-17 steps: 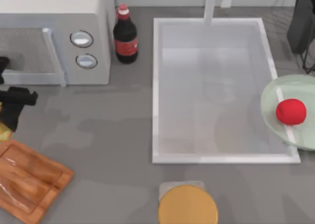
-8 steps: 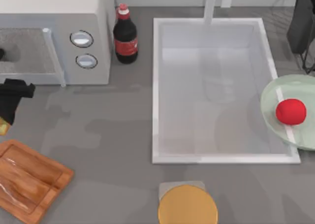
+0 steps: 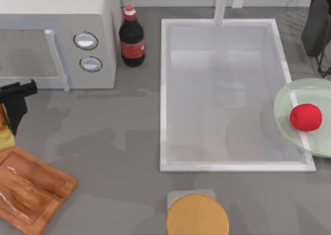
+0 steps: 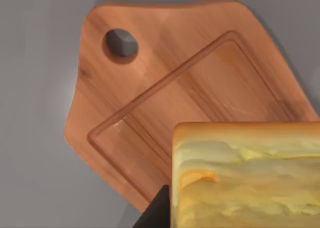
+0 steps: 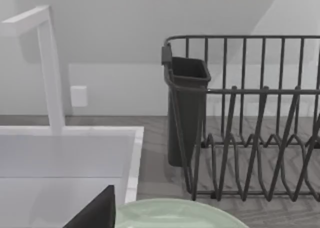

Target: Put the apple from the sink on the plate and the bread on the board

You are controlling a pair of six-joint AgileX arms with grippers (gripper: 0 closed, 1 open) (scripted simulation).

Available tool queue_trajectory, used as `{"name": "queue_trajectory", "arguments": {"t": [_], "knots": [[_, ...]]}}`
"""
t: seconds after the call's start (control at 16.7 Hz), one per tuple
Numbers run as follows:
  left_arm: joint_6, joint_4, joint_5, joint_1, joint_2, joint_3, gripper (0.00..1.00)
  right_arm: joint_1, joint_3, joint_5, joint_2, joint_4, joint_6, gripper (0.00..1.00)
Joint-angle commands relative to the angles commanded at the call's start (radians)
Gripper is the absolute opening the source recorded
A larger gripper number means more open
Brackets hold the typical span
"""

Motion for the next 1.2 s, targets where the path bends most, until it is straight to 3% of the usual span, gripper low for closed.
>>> {"name": "queue_trajectory", "arguments": {"t": [0.9,1.2], "knots": [[-1.844,0.120,0.003,0.000,-0.087,-0.210,0.00,0.000,0.000,0.000,0.000,0.000,0.000,1.00],[-2.366,0.142,-0.002,-0.015,-0.116,-0.245,0.00,0.000,0.000,0.000,0.000,0.000,0.000,1.00]]}}
